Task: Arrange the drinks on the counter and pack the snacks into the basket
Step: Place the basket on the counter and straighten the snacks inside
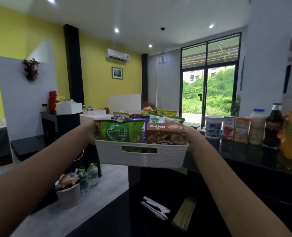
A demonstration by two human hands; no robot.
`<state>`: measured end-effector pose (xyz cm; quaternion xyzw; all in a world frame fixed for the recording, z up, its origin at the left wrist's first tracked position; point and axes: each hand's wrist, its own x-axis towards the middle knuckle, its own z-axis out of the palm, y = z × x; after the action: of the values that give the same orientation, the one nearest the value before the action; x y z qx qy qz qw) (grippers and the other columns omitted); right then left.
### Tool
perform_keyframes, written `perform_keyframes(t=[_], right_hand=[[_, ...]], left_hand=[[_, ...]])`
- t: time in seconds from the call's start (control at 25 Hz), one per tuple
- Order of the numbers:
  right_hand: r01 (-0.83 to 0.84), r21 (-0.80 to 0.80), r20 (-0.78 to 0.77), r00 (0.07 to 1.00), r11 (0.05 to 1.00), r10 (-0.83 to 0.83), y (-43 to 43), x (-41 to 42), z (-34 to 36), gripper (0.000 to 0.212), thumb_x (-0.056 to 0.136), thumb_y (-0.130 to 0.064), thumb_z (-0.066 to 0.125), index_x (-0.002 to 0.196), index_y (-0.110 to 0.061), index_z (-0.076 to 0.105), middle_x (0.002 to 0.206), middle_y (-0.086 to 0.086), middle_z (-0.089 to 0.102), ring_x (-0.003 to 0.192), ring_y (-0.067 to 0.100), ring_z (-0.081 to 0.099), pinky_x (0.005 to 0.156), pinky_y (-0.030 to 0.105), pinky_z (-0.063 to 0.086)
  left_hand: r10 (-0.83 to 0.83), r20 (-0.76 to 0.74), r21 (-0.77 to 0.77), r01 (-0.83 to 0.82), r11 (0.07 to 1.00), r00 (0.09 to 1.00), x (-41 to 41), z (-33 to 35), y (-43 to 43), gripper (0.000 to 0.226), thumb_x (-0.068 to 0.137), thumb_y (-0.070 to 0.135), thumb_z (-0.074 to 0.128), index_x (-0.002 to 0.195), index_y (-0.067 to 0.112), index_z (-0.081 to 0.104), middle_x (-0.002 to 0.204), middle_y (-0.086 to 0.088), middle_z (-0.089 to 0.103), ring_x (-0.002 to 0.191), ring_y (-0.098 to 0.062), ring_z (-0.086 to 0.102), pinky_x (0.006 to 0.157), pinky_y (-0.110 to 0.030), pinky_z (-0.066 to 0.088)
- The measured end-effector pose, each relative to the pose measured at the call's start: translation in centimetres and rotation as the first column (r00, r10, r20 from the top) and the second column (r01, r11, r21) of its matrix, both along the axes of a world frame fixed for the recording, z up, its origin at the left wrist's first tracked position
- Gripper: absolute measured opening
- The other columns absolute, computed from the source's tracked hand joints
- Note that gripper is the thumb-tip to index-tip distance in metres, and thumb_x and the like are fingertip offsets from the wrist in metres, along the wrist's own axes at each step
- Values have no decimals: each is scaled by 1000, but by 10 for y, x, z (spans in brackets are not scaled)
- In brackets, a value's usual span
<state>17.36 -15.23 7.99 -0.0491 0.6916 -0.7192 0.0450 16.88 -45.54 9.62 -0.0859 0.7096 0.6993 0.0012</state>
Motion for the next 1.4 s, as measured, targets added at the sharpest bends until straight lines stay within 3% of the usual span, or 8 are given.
perform_keyframes(t=[0.12, 0.32, 0.52, 0.72, 0.88, 1.0, 1.2, 1.4], right_hand=[[145, 3, 4, 989, 989, -145, 24, -17, -12, 22, 89, -21, 65, 76, -4, 59, 71, 10, 65, 65, 20, 63, 61, 26, 51], [261, 27, 30, 965, 965, -262, 57, -53, -24, 19, 92, -7, 59, 75, 0, 57, 64, 10, 63, 39, 10, 62, 39, 16, 49], [341, 60, 88, 934, 938, -346, 62, -95, -29, 28, 91, -8, 61, 113, 9, 57, 95, 21, 64, 83, 30, 64, 81, 34, 53], [469, 134, 30, 879, 873, -477, 74, -133, -30, 17, 91, -9, 61, 87, 7, 65, 81, 18, 67, 74, 26, 65, 60, 22, 56], [568, 198, -17, 817, 799, -577, 84, -162, -23, 22, 96, -7, 53, 79, 4, 62, 66, 10, 55, 55, 15, 48, 29, 11, 35], [597, 259, -49, 793, 759, -607, 86, -187, -26, 27, 99, -12, 50, 107, 12, 61, 76, 14, 59, 55, 12, 45, 34, 12, 37], [618, 273, -16, 769, 738, -638, 86, -213, -26, 27, 96, -13, 54, 78, 6, 58, 66, 8, 54, 58, 15, 50, 40, 19, 41], [649, 254, 6, 740, 717, -672, 86, -221, -30, 27, 95, -13, 54, 109, 9, 60, 71, 9, 59, 60, 17, 55, 43, 23, 37]], left_hand=[[-91, 74, 45, 88, 995, 993, -27, -5, 30, 54, 87, 11, 48, 34, 1, 58, 40, -12, 58, 32, -22, 59, 27, -25, 44], [-142, 129, 47, 137, 989, 981, -78, -15, 71, 67, 97, 15, 41, 34, -4, 55, 36, -14, 55, 27, -23, 55, 22, -24, 38], [-272, 68, 184, 256, 949, 960, -147, -28, 82, 66, 98, 16, 40, 36, 1, 61, 43, -14, 61, 37, -23, 62, 31, -29, 49], [-363, 8, 189, 355, 916, 932, -220, -40, 98, 58, 97, 10, 38, 47, -1, 66, 50, -17, 64, 42, -25, 65, 35, -29, 51], [-352, -9, 88, 352, 932, 936, -269, -44, 114, 41, 95, 13, 43, 59, 3, 62, 51, -11, 65, 43, -22, 65, 39, -25, 52], [-318, -57, 51, 321, 946, 946, -304, -49, 113, 38, 96, 11, 42, 61, 3, 55, 45, -8, 62, 39, -18, 62, 38, -21, 50], [-355, -65, 54, 358, 932, 933, -346, -50, 116, 43, 94, 2, 43, 54, 3, 58, 45, -9, 61, 39, -20, 62, 36, -22, 49], [-334, -60, 47, 336, 941, 941, -358, -51, 124, 49, 95, 3, 43, 47, 2, 55, 39, -9, 57, 32, -18, 58, 31, -19, 44]])
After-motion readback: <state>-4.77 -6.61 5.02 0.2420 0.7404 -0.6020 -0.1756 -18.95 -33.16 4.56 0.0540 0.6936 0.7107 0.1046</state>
